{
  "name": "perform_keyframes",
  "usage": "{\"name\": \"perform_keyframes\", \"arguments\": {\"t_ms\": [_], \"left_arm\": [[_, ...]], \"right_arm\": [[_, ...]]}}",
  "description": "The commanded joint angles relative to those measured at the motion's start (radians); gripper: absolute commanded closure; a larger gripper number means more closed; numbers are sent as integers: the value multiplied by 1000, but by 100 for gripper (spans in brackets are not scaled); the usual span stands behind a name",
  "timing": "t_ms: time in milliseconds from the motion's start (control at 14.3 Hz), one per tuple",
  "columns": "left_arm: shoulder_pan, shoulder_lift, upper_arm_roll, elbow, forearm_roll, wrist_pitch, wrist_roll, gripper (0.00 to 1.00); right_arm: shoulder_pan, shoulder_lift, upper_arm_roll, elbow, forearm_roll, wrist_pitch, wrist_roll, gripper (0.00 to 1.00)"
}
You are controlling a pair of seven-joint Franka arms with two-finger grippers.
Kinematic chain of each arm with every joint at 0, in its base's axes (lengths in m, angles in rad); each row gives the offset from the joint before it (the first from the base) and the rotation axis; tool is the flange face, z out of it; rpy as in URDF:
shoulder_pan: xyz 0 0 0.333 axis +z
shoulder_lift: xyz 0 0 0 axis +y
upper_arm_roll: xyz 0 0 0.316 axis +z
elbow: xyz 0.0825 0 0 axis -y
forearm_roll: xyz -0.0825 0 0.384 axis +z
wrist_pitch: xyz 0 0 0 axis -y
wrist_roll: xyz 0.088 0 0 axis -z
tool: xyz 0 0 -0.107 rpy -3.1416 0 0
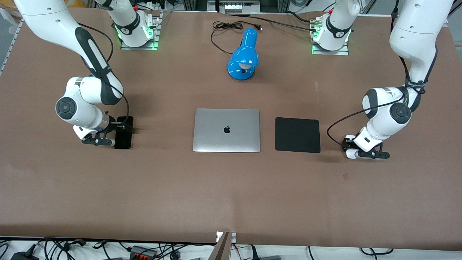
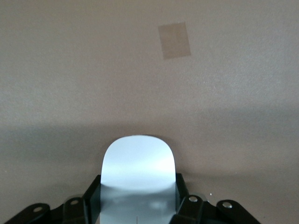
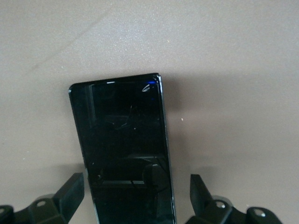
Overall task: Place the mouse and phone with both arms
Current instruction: 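Slide the phone toward the laptop while the left gripper carries the mouse, then set the mouse on the mouse pad while the right gripper releases the phone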
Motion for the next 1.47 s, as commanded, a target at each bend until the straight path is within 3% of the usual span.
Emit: {"name": "perform_keyframes", "arguments": {"t_ms": [0,140,350,559,699,769,979,1189,1399], "left_arm": [[-3,-65,-7,8,22,-57,2,68],[-15,-91,-18,100,22,-230,0,68],[-18,-107,-54,324,20,-579,-8,68],[-28,-107,-140,424,22,-734,-107,68],[-29,-101,-212,404,22,-731,-191,68],[-41,-90,-232,394,22,-716,-214,68],[-107,-81,-236,259,23,-522,-302,68],[-141,-67,-228,86,56,-227,-343,69],[-140,-46,-223,45,56,-162,-345,69]], "right_arm": [[19,0,0,-24,0,39,14,0],[19,9,0,-24,0,56,14,0],[19,11,0,-24,-2,62,14,2],[19,12,0,-24,-3,67,8,50],[19,12,-1,-23,-3,65,6,68],[20,11,0,-20,-3,64,11,73],[100,8,5,67,9,-29,17,77],[218,35,5,225,8,-215,233,77],[279,66,5,247,11,-212,307,77]]}}
